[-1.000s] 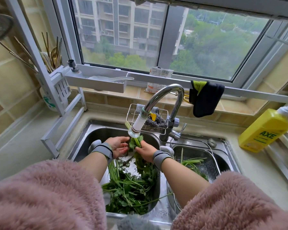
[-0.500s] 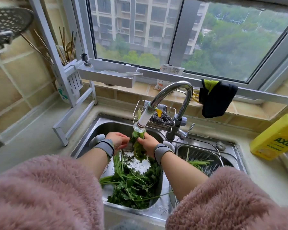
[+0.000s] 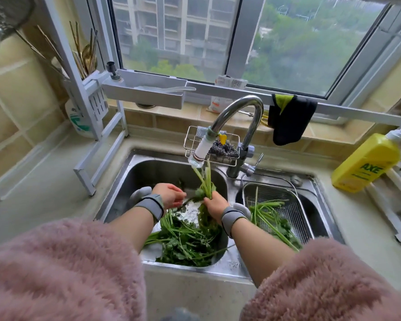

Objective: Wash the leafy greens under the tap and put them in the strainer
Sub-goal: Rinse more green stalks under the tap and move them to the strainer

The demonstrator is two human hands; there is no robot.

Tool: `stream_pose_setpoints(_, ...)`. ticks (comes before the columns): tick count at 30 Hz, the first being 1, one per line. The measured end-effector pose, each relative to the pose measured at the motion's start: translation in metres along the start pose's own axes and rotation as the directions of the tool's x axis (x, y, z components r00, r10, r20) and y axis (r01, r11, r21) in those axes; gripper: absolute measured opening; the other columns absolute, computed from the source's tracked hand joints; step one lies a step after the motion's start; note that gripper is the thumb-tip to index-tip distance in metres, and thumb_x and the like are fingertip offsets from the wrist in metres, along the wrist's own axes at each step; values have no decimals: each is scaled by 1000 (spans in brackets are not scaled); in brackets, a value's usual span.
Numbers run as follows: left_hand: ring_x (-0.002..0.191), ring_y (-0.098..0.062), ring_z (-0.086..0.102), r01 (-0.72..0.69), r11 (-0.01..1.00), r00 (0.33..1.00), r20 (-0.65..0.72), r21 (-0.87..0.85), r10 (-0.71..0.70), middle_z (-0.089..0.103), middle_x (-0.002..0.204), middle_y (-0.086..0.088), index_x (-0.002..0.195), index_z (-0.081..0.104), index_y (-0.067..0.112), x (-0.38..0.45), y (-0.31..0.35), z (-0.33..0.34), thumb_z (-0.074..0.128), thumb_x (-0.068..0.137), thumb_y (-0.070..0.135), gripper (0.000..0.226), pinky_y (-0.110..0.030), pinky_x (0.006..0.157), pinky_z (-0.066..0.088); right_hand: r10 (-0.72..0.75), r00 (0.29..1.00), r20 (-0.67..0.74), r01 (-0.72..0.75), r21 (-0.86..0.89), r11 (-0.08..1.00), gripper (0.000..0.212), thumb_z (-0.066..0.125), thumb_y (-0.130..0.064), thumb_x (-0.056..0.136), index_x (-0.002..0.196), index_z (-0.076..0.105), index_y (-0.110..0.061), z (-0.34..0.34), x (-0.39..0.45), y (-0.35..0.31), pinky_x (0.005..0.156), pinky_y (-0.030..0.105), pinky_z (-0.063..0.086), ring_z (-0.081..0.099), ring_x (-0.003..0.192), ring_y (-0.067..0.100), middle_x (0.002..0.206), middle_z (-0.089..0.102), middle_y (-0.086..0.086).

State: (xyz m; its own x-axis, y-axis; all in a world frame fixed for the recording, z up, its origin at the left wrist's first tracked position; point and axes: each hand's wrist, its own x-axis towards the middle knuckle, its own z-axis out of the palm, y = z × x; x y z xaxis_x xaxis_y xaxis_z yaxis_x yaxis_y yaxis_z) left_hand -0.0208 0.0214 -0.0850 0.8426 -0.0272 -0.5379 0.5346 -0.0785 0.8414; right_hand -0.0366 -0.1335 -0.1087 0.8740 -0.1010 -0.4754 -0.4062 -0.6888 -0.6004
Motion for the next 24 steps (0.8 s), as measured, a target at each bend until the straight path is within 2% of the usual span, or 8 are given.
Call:
stream_pose_setpoints(3,59,-17,54,-13,998,999,39,54,11,56,68,-12,69,57,2,-7,-2,-7,62,83,-8,18,-14,47,50,19,999,-33,-20,-5,1000,33,39,-20,99,127,44,-4,11,-13,2,92,31,40,52,113,31,124,54,18)
stream_pose_setpoints(6,58,-17,53,-15,996,997,77,88,8,55,66,-11,68,56,3,-14,-7,-7,62,83,-7,19,-14,46,50,38,998,-48,-36,40,999,31,40,-18,98,125,45,-4,13,-21,8,91,32,41,53,107,29,123,55,19)
stream_pose_setpoints(9,56,-17,51,-13,993,996,86,118,3,54,64,-12,66,55,3,-20,-11,-3,62,83,-8,21,-13,42,49,62,994,-94,-54,95,994,23,39,-18,99,114,46,-3,12,-28,12,92,31,40,52,112,32,120,53,20)
stream_pose_setpoints(12,56,-17,50,-36,988,995,100,151,21,53,64,-11,66,55,2,-22,-8,3,62,83,-8,21,-14,42,47,65,992,-112,-48,147,988,24,40,-20,98,114,46,-4,11,-27,19,92,31,40,52,104,28,112,53,17)
stream_pose_setpoints(14,56,-17,50,-48,985,994,106,167,30,54,64,-11,66,56,2,-22,-7,7,62,83,-8,20,-15,44,48,50,993,-103,-33,162,986,20,39,-20,99,112,46,-6,11,-26,20,87,31,40,49,97,23,107,51,14)
stream_pose_setpoints(17,56,-17,51,-48,980,995,95,191,30,55,64,-11,67,57,3,-18,-7,16,63,82,-7,19,-17,47,48,42,995,-91,-26,177,984,29,39,-20,98,121,45,-2,5,-22,23,93,35,41,46,94,20,109,53,14)
stream_pose_setpoints(24,60,-19,54,-11,981,998,67,194,-2,57,67,-13,69,59,2,-10,-15,35,65,80,-7,16,-24,61,51,70,996,-48,-56,243,968,28,42,-19,96,116,47,0,-3,-10,34,96,44,43,52,97,28,103,53,17)
